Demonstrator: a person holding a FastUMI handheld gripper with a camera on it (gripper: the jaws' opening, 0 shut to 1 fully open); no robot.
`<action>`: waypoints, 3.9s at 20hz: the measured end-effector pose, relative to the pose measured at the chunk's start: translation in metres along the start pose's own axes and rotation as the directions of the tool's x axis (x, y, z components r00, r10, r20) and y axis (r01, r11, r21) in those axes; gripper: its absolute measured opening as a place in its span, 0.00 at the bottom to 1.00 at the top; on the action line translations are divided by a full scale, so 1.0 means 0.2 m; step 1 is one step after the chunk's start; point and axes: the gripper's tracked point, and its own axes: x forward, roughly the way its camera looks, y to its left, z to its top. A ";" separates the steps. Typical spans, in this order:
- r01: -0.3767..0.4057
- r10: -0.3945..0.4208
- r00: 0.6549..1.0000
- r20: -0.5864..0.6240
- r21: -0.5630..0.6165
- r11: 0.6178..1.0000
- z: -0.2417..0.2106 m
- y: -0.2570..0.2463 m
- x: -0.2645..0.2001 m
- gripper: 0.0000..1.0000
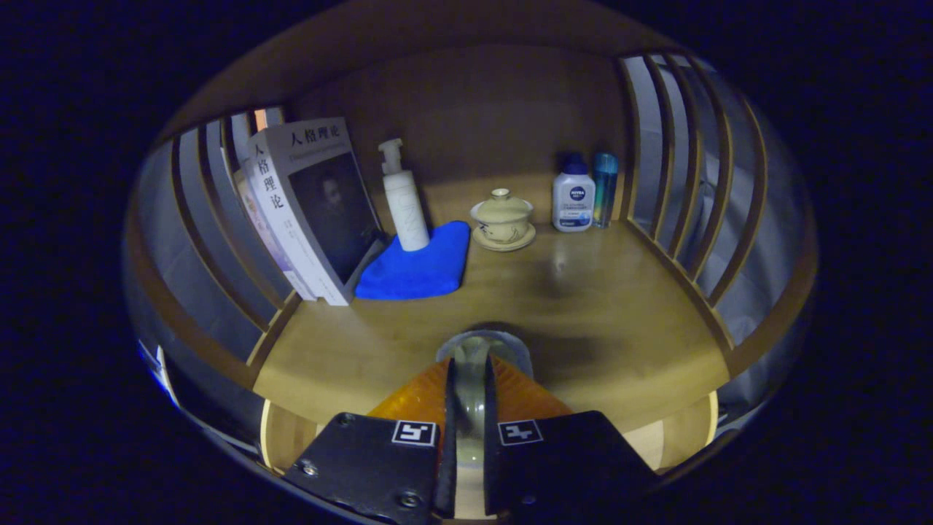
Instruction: Pull open the drawer, take out the items inside it, and place them on the countertop above the cabinet.
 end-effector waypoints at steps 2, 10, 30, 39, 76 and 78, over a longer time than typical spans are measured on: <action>-0.013 0.012 1.000 0.014 0.026 1.000 0.00 0.00 0.01 0.18; -0.067 0.068 0.997 0.038 -0.031 0.997 0.02 0.05 0.03 0.48; -0.009 0.091 0.887 0.452 -0.180 0.984 -0.37 -0.05 -0.69 0.98; 0.017 0.094 0.872 0.480 -0.223 0.975 -1.09 -0.01 -0.90 0.98; 0.141 -0.065 0.893 0.446 -0.139 0.980 -1.11 -0.10 -0.48 0.98; 0.139 -0.066 0.893 0.446 -0.133 0.981 -1.08 -0.10 -0.44 0.98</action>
